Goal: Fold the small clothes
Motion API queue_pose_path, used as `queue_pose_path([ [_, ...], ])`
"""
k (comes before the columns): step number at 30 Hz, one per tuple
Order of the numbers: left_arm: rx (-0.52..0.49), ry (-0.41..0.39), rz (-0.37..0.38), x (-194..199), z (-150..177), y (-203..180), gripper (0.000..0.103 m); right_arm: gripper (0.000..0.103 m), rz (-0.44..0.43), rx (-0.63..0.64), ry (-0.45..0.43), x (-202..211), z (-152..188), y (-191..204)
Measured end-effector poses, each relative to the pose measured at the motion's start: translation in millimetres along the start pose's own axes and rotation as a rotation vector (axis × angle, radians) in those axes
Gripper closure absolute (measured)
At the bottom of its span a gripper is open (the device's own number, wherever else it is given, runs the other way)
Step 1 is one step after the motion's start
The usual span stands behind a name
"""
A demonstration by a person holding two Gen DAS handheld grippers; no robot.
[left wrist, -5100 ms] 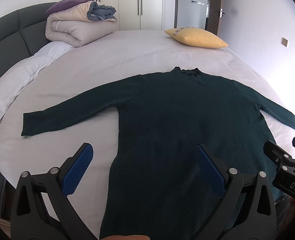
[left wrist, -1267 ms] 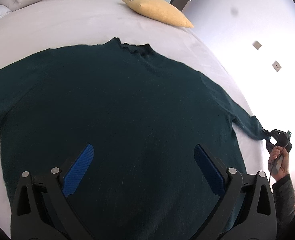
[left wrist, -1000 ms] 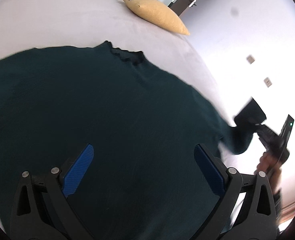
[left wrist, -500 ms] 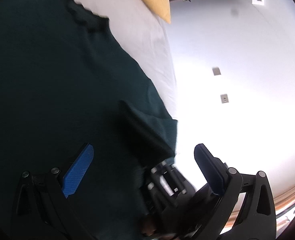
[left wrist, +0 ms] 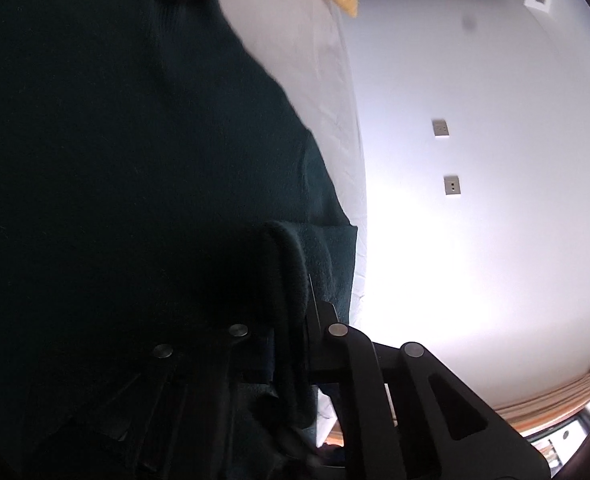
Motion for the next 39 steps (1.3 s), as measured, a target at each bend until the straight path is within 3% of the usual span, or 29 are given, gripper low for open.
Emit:
queue_pose_path([
  [2,-0.033,-0.046,-0.023,14,-6,-4,0.097,0.026,-0.054,-0.102,-0.028,16,9,-15],
  [6,-0.079,-0.149,-0.033,54,-25,-17,0.097,0.020,-0.216,-0.451,-0.056,30,16,-68],
  [10,-0.117,-0.197,-0.072,86,-46,-16,0.097,0.017,-0.372,-0.808,-0.069,15,18,-115],
  [15,-0.065,-0.239,-0.074,128,-57,12,0.097,0.016,-0.523,-1.035,-0.078,-14,10,-128],
  [19,-0.027,-0.247,-0.117,151,-63,46,0.097,0.016,-0.496,-1.101,-0.114,-29,2,-137],
  [23,0.007,-0.249,-0.144,152,-49,67,0.097,0.018,-0.477,-1.118,-0.139,-27,2,-149],
  [31,-0.001,-0.230,-0.186,132,-51,87,0.097,0.016,-0.479,-1.078,-0.121,-31,-6,-143],
  [34,0.007,-0.232,-0.200,121,-54,89,0.097,0.017,-0.449,-1.100,-0.144,-32,-3,-155],
  [39,0.000,-0.230,-0.213,109,-59,95,0.097,0.023,-0.469,-1.146,-0.189,-33,4,-171],
])
Point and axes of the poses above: each gripper's, at about its wrist camera, not at the fingertips, and x roughly against the way its jaws point, y to its left, z to its underside, the point moved 4 cm from there along -x, roughly the way its jaws point, and after that the axes turned 3 degrees about -y, right-handed, at the moved point
